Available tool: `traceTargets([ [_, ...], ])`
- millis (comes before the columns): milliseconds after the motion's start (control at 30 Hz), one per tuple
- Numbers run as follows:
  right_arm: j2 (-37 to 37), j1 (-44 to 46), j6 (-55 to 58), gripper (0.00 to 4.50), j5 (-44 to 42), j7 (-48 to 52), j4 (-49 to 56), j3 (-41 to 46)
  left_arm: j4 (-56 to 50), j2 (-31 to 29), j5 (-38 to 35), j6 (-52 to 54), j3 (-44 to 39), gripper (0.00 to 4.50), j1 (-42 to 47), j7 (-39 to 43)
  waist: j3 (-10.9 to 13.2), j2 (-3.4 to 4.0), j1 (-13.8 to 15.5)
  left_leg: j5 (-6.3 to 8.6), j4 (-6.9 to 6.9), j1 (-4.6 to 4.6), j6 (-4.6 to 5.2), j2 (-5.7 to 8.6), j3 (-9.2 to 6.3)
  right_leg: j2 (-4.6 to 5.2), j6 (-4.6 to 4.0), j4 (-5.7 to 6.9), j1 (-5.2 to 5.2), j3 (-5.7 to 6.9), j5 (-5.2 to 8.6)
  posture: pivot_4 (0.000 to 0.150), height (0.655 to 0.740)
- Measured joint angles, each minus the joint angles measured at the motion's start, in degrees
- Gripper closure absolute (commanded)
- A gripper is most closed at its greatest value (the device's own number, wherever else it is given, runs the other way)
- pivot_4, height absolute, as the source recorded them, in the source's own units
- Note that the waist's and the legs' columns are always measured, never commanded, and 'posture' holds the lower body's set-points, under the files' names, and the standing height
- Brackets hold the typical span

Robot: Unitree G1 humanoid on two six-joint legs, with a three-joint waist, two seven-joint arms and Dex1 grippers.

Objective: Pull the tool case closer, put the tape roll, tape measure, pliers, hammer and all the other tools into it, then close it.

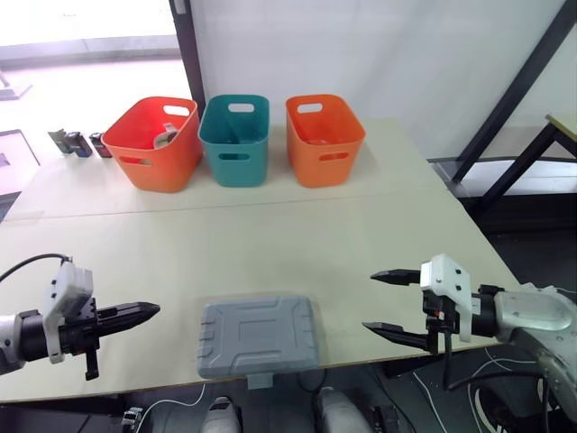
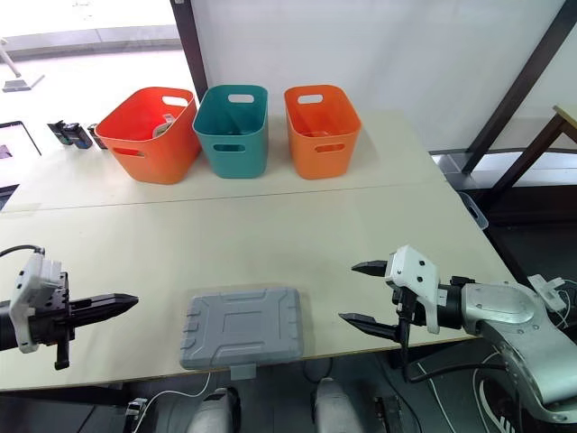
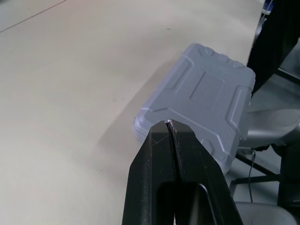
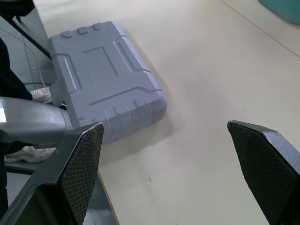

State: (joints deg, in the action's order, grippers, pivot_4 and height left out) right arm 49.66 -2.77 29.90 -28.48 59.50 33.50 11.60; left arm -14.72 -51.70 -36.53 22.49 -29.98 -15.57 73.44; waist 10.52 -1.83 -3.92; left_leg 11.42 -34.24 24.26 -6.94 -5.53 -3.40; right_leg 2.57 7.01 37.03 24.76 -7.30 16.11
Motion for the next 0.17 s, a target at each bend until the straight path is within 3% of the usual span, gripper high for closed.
traceTargets([
  [167, 0.02, 0.06, 0.01, 0.05, -0.58, -0.11, 0.0, -0.14, 0.01, 0.34, 0.62, -1.95, 0.0, 4.5, 0.21, -0.16, 0.0, -0.01, 0.01, 0.0, -0.01, -0.13, 0.0, 0.0, -0.01, 0.0, 0.0, 0.02, -0.11, 0.0, 0.0, 0.15, 0.74],
])
